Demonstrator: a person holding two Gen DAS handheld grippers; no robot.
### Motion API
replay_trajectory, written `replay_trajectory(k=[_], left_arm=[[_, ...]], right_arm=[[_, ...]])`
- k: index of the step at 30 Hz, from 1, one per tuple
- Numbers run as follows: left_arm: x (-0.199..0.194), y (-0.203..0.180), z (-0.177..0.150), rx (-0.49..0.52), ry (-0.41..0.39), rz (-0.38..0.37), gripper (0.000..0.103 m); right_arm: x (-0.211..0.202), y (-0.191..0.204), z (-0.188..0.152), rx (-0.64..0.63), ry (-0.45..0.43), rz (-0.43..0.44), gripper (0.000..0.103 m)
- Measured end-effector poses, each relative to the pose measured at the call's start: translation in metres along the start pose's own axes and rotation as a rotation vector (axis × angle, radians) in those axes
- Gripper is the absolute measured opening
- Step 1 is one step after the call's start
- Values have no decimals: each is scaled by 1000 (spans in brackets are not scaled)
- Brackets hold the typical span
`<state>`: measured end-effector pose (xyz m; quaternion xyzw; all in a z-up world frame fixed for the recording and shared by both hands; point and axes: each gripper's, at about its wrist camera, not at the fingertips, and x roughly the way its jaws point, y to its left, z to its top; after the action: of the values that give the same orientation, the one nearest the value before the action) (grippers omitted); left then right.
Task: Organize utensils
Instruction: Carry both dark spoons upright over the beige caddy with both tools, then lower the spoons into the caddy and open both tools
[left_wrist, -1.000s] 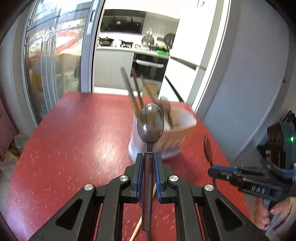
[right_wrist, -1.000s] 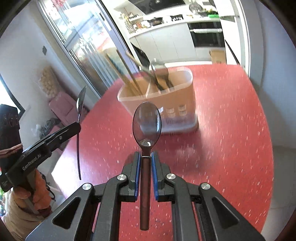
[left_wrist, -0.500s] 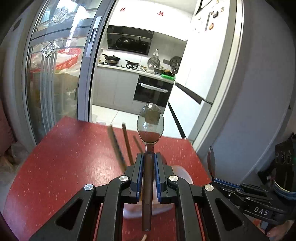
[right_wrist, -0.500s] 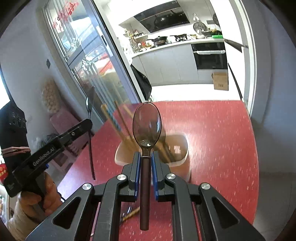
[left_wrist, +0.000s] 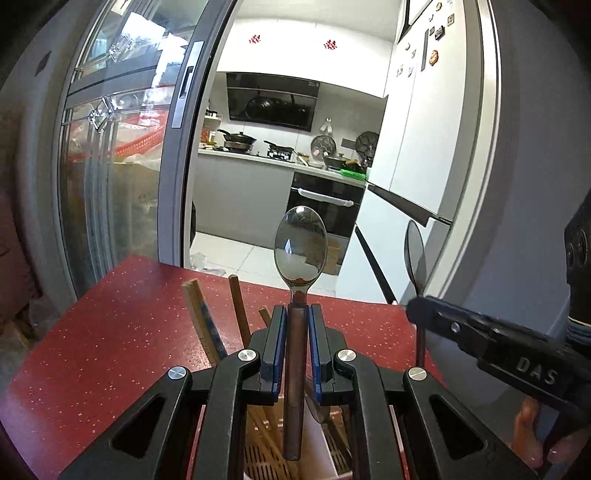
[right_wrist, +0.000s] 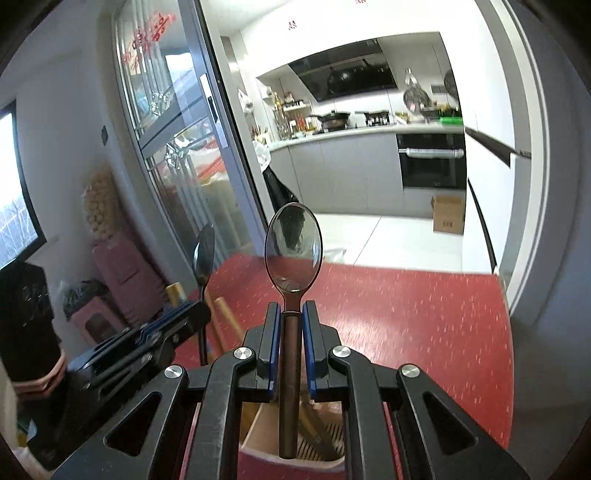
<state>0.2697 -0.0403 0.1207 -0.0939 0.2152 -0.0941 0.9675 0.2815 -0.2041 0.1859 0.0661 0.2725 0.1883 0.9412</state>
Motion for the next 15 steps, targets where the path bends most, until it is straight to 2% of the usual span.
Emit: replay_trajectory(k=[9,15], left_arm=[[17,-4,-23,29,-39,32,41],[23,-10,-41,70,-6,65,41]], right_arm=[[36,-5,-22,-82,-23,-44,12],[45,-10,-44,-105,-4,-46,12]])
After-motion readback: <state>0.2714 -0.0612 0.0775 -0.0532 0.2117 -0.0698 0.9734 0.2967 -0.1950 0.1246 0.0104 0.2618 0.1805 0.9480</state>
